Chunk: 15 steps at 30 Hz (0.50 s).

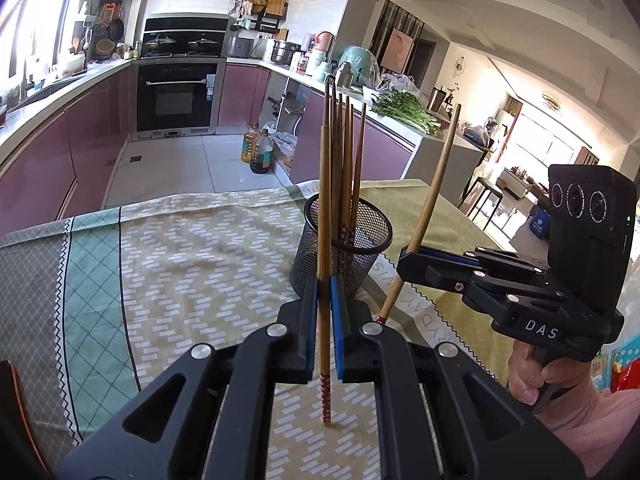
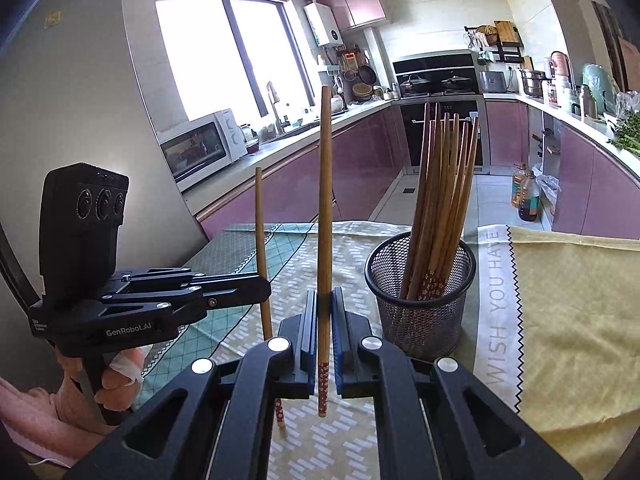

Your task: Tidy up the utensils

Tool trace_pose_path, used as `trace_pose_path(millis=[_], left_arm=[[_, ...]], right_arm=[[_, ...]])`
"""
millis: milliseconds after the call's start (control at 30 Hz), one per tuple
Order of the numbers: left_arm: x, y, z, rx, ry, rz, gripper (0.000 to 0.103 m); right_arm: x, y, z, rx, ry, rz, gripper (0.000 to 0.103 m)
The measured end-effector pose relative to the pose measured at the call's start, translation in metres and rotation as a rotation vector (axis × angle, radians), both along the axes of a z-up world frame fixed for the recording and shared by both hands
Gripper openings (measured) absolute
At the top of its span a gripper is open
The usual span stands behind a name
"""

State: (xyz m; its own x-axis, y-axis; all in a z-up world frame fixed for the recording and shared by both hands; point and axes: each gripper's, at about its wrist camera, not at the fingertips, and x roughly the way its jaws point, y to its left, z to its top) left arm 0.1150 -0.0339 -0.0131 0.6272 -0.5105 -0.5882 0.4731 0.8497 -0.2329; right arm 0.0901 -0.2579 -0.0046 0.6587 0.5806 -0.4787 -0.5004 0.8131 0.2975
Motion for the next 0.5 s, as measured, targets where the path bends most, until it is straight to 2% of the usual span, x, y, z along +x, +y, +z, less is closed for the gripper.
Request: trace_pose_path(millis=[500], left_arm=[[0.0029,-0.0012,0.0044,0.006,-0.019,-0.002,0.007]], right_arm=[[0.0016,-0.0027,0.006,0.003,-0.017,-0.013,0.006]])
